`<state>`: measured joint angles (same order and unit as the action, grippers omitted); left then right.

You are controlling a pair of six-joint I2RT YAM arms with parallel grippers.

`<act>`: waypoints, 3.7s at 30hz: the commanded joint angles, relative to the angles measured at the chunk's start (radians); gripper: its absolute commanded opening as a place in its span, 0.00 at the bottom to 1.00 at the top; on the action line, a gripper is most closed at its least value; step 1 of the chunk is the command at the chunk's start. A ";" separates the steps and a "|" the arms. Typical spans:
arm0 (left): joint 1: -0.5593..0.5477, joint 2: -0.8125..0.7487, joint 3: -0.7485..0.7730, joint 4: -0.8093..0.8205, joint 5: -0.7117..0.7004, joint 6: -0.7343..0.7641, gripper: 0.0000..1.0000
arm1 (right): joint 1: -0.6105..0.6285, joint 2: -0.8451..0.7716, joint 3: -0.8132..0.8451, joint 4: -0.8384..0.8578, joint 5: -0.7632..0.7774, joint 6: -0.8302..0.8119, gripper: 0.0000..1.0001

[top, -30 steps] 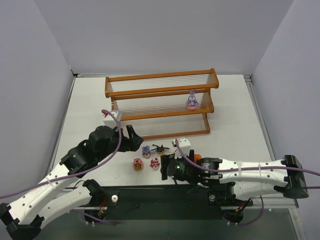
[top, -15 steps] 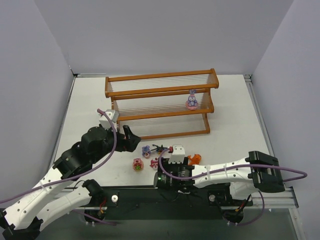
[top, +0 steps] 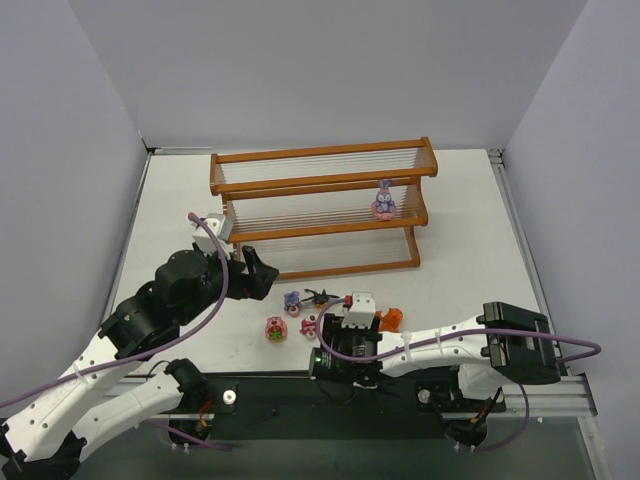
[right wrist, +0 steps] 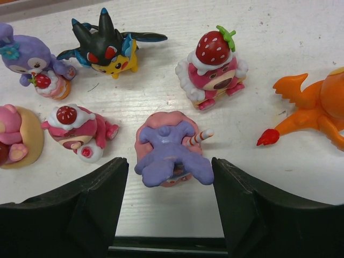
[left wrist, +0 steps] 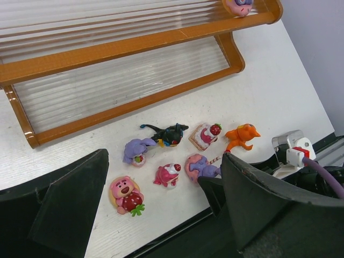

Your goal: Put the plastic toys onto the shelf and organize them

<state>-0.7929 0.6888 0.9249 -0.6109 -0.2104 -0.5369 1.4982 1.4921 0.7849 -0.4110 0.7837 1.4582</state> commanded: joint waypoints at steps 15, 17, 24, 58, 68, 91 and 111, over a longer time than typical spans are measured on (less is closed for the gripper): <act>-0.002 0.023 0.103 -0.033 -0.017 0.037 0.95 | -0.019 0.063 -0.007 0.110 0.117 -0.102 0.19; -0.002 0.018 0.100 -0.033 -0.021 0.037 0.95 | -0.019 0.048 -0.006 0.107 0.112 -0.114 0.06; -0.002 0.006 0.100 -0.029 -0.070 0.046 0.95 | -0.016 -0.073 0.079 -0.020 0.081 -0.197 0.00; 0.000 -0.066 0.152 -0.148 -0.279 -0.009 0.95 | -0.507 0.031 0.559 0.240 -0.103 -0.845 0.00; 0.000 -0.064 0.152 -0.159 -0.285 -0.005 0.95 | -0.549 0.112 0.596 0.340 -0.113 -0.897 0.00; 0.000 -0.067 0.152 -0.179 -0.300 -0.008 0.95 | -0.590 0.211 0.594 0.483 -0.103 -0.964 0.02; 0.000 -0.068 0.155 -0.187 -0.297 -0.018 0.95 | -0.616 0.220 0.576 0.443 -0.129 -0.909 0.30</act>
<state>-0.7929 0.6250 1.0355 -0.7845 -0.4942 -0.5446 0.8845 1.7115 1.3659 0.0193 0.6369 0.5224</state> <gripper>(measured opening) 0.955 0.373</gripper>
